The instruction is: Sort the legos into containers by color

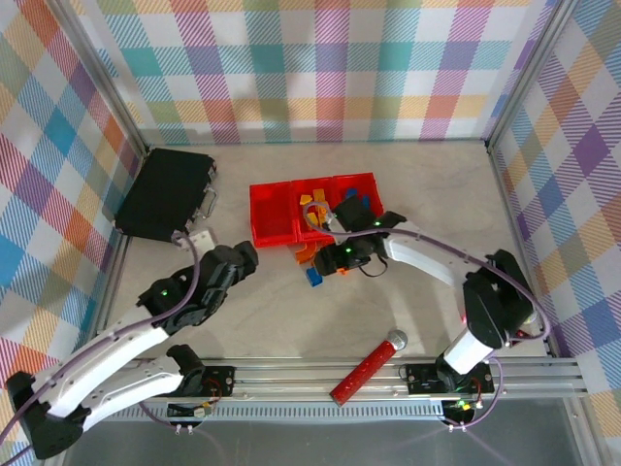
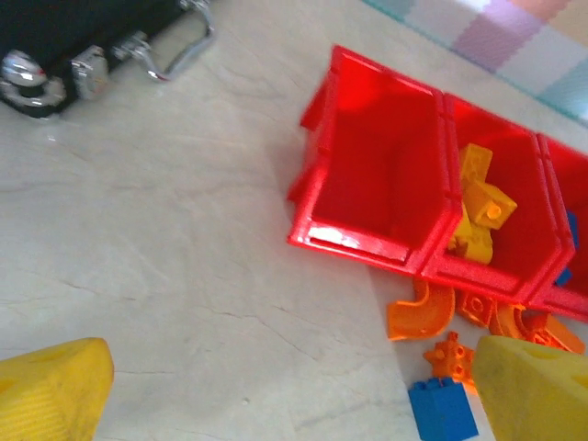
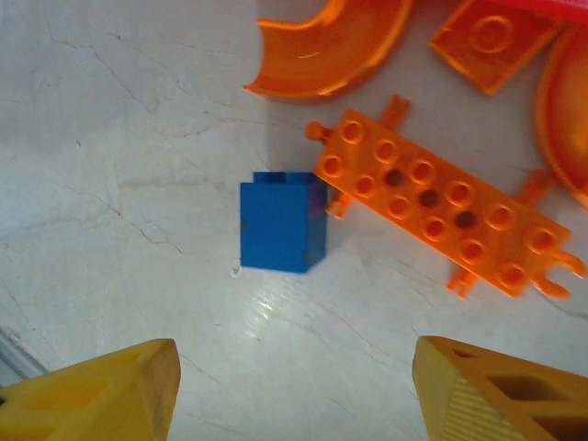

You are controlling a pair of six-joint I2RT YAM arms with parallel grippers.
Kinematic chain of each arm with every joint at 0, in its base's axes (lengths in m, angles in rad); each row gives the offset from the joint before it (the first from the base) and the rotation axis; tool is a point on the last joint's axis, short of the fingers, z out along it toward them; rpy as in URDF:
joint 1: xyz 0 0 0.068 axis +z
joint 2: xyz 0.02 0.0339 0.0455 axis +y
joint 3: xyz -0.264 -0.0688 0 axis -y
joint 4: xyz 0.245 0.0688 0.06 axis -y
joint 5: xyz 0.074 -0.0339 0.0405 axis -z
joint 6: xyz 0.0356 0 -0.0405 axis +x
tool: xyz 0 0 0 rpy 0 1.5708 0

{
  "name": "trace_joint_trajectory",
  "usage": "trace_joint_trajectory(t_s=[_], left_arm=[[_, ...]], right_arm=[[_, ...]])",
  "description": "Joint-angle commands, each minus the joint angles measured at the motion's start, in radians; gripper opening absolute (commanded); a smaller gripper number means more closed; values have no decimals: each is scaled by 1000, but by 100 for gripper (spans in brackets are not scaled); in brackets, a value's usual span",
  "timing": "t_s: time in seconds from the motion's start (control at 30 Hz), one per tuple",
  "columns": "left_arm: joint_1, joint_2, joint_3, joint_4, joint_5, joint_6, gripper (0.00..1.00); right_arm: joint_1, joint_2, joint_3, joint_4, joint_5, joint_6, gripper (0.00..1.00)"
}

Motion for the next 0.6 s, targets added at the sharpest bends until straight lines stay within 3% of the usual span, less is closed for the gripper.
trace_joint_trajectory(t_s=[0.0, 0.37, 0.57], left_arm=[[9, -59, -33, -58, -47, 7, 100], [11, -85, -34, -133, -76, 8, 100], [12, -95, -46, -136, -79, 10, 100]], right_arm=[[41, 90, 72, -30, 34, 2, 69], [142, 325, 266, -167, 203, 42, 70], [153, 378, 314, -198, 224, 58, 71]])
